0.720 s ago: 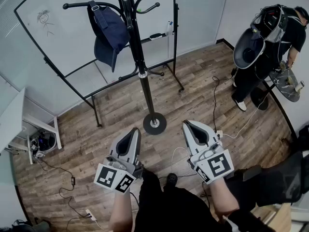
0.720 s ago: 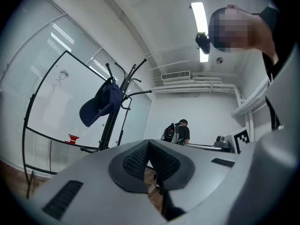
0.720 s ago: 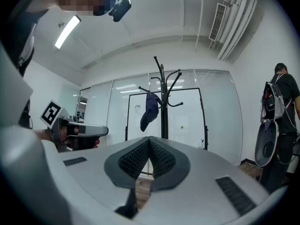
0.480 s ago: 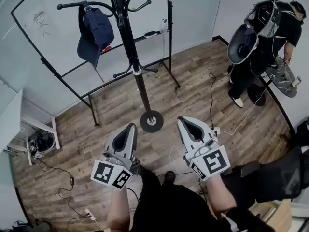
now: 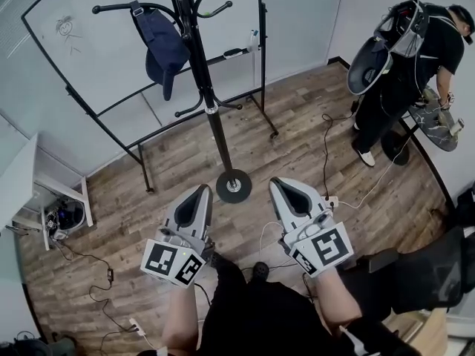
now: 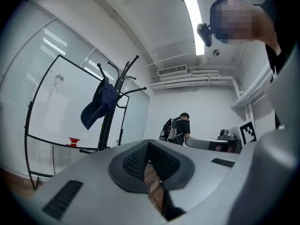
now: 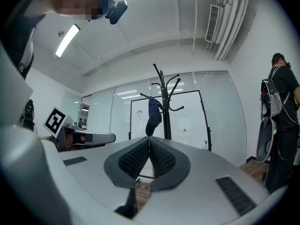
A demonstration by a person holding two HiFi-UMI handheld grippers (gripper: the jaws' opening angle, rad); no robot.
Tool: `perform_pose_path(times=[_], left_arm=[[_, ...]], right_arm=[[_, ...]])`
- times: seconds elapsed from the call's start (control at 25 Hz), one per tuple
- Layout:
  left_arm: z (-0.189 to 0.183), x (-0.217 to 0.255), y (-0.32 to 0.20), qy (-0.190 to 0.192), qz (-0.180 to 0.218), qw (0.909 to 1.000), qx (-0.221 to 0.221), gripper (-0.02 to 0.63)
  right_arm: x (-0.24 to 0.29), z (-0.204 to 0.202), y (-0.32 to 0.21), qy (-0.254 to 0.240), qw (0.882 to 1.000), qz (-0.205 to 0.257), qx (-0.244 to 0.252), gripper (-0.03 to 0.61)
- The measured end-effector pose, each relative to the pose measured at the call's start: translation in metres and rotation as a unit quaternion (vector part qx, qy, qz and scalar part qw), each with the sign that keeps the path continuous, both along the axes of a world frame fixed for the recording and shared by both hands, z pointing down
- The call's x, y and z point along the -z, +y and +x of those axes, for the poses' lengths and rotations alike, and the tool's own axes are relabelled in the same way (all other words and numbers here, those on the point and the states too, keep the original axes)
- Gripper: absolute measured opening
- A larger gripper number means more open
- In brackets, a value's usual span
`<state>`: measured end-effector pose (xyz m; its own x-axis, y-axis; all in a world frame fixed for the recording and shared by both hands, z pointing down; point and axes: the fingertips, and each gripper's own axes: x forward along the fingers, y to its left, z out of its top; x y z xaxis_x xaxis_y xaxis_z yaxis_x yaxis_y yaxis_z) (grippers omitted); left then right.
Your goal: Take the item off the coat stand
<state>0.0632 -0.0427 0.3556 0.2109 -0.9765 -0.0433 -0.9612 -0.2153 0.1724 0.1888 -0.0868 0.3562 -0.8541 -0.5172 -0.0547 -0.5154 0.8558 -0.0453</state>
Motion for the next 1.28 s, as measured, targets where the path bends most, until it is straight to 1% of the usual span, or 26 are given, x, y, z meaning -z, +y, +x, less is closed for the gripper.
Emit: perform_pose_path(times=[0.36,0.56,0.72,0.8,0.92,1.08,1.28], left_arm=[[0.004,-0.002,0.005,-0.027,-0.010,0.9996,0.006,0.015],[-0.006,-0.012,0.001,-0.021,-0.018,0.9996,0.005,0.015],[-0.016,-0.014,-0.004,-0.023,-0.018,0.9995,-0.007,0.015],[-0.028,-0.012,-0.007,-0.028,-0.014,0.9994,-0.012,0.015],[-0.052,-0.009,-0.021,-0.025,-0.007,0.9994,-0.021,0.015],[-0.075,0.000,-0.041,-0.026,0.006,0.9988,-0.042,0.015],[-0.113,0.006,-0.066,-0.015,0.019,0.9981,-0.057,0.015]], right_arm=[[-0.008,0.003,-0.001,0.003,1.000,-0.012,-0.001,0.031],[-0.016,-0.005,-0.004,0.003,1.000,-0.024,-0.011,0.031],[-0.018,-0.020,-0.008,-0.005,0.999,-0.033,-0.014,0.031],[-0.017,-0.033,-0.010,-0.004,0.999,-0.031,-0.016,0.031],[-0.014,-0.056,-0.018,-0.002,0.999,-0.024,-0.024,0.031],[-0.005,-0.087,-0.028,0.003,0.999,-0.016,-0.029,0.031],[0.002,-0.124,-0.046,0.015,0.999,-0.012,-0.044,0.031]])
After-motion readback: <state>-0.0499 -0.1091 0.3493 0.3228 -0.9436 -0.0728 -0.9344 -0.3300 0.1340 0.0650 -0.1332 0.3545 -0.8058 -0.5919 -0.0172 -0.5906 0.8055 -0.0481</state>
